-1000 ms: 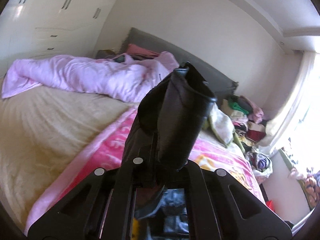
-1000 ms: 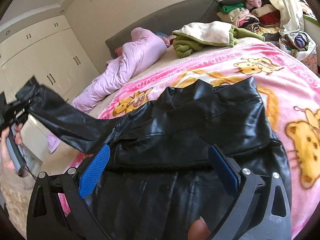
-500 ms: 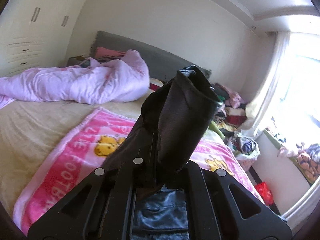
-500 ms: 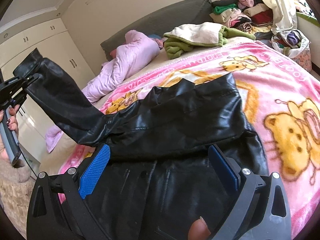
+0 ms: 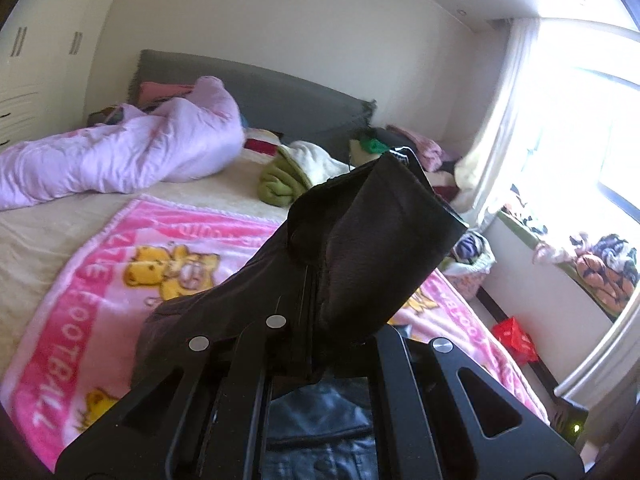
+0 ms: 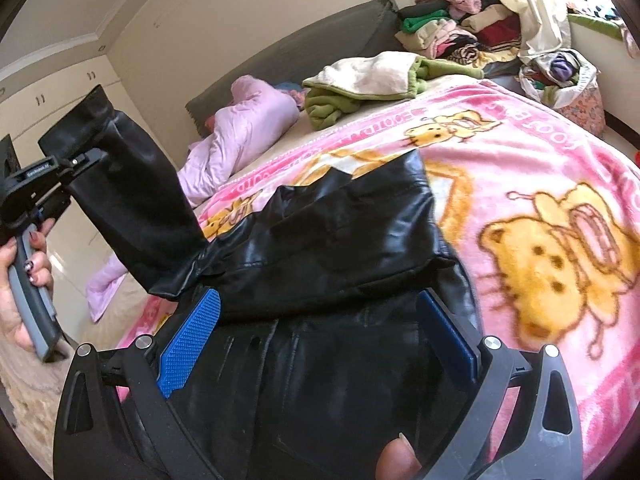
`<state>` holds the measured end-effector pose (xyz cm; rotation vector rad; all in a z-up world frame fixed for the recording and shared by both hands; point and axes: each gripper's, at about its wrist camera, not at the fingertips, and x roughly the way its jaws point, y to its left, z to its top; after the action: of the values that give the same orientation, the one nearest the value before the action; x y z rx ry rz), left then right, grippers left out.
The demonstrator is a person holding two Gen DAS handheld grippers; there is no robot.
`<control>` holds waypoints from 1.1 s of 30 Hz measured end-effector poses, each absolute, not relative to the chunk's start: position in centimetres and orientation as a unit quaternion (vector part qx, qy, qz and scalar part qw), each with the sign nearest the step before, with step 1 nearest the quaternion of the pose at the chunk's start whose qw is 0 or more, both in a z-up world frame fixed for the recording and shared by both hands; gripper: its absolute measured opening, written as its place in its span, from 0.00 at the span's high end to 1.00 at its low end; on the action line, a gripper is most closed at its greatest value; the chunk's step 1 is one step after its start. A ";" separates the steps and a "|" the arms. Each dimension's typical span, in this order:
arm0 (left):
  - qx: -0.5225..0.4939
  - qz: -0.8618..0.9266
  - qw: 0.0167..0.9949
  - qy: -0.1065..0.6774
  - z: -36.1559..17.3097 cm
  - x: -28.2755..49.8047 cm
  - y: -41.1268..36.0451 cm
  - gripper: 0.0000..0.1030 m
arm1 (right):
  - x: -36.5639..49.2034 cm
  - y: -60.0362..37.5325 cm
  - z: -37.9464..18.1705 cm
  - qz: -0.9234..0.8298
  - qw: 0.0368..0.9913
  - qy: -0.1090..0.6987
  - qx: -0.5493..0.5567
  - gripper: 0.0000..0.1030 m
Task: Fold large clothes
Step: 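Lift the sleeve with the left gripper and fold it across the jacket back, then open the left gripper to release the folded sleeve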
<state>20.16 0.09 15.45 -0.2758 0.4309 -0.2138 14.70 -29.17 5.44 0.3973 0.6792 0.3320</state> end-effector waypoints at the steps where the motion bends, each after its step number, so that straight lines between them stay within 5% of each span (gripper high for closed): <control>1: -0.132 -0.112 0.961 0.217 15.1 20.3 -0.7 1.00 | 14.5 -29.6 5.4 0.158 0.910 0.329 0.196 0.05; 20: -0.016 -0.173 0.929 0.327 2.8 22.4 -11.7 0.99 | 12.1 -36.0 3.3 0.086 0.904 0.330 0.257 0.05; 29: 0.061 -0.166 0.903 0.391 -2.7 22.7 -14.7 0.85 | 11.2 -38.4 3.2 0.045 0.900 0.327 0.284 0.05; 32: 0.085 -0.161 0.897 0.403 -3.6 22.5 -15.2 0.55 | 11.0 -38.6 3.5 0.038 0.900 0.322 0.291 0.05; 33: 0.082 -0.169 0.894 0.407 -3.7 22.4 -15.2 0.24 | 11.1 -38.6 3.6 0.036 0.899 0.323 0.293 0.05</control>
<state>22.41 -15.24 -3.72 0.1706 0.8445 -0.3499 11.11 -38.63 3.57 0.6055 0.6684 0.0742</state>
